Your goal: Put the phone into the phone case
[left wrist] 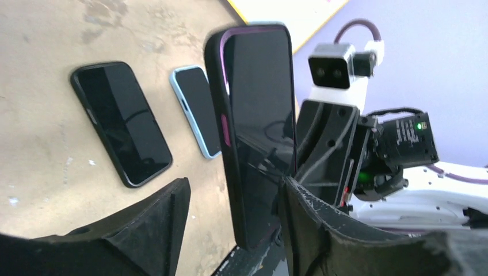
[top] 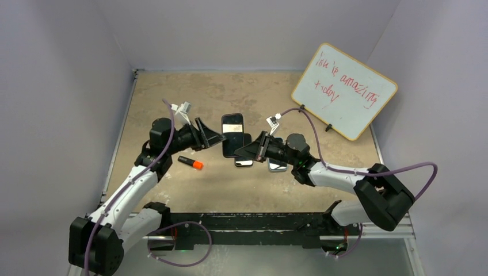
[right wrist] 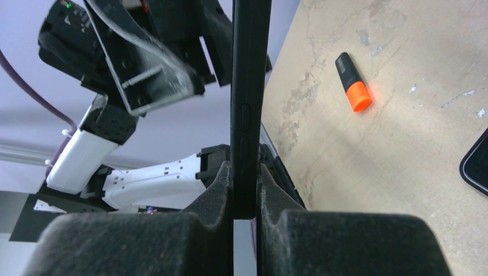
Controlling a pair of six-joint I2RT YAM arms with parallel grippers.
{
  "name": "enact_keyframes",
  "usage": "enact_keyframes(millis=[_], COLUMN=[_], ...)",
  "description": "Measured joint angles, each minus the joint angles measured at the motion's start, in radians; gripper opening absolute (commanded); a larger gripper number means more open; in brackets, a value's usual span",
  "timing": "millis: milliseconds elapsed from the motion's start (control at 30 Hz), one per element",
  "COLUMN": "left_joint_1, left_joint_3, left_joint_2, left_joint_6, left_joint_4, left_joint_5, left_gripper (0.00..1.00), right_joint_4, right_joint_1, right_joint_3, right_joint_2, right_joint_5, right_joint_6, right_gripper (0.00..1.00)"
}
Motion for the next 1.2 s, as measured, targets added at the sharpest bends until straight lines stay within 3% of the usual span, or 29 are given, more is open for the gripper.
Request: enact_keyframes(millis=[267, 467, 733, 933, 1200], left_joint_1=[0.163, 0.169, 0.172, 0.173, 0.174], left_joint_3=[0.003, 0.003, 0.003, 0.003, 0.052], left_joint_2=[0.021, 0.129, 0.166, 0.098, -0.006], left_joint_6=[-0.048, -0.092, -0.141, -0.137, -0.100], left_joint_4=[0.105, 0.196, 0.283, 0.229, 0.007], left_joint_5=[0.050, 0.125, 0.188, 0.145, -0.030], left_gripper=[0.58, 0.58, 0.68, 0.70, 0.69], right_joint_4=[-0.049, -0.069, -0.113, -0.097, -0.067], right_joint_1=[0.000, 0.003, 0.006, 0.009, 0.010], right_joint_3=[0.000, 0.000, 0.001, 0.010, 0.018], right_joint_2=[-0.049, -0.104, -0.127, -0.122, -0.069], right_joint_5=[-0.079, -0.112, -0.129, -0.132, -0.154], right_joint_6=[-0.045, -0.066, -0.095, -0.114, -0.096], right_gripper=[0.00, 0.00, 0.00, 0.00, 0.00])
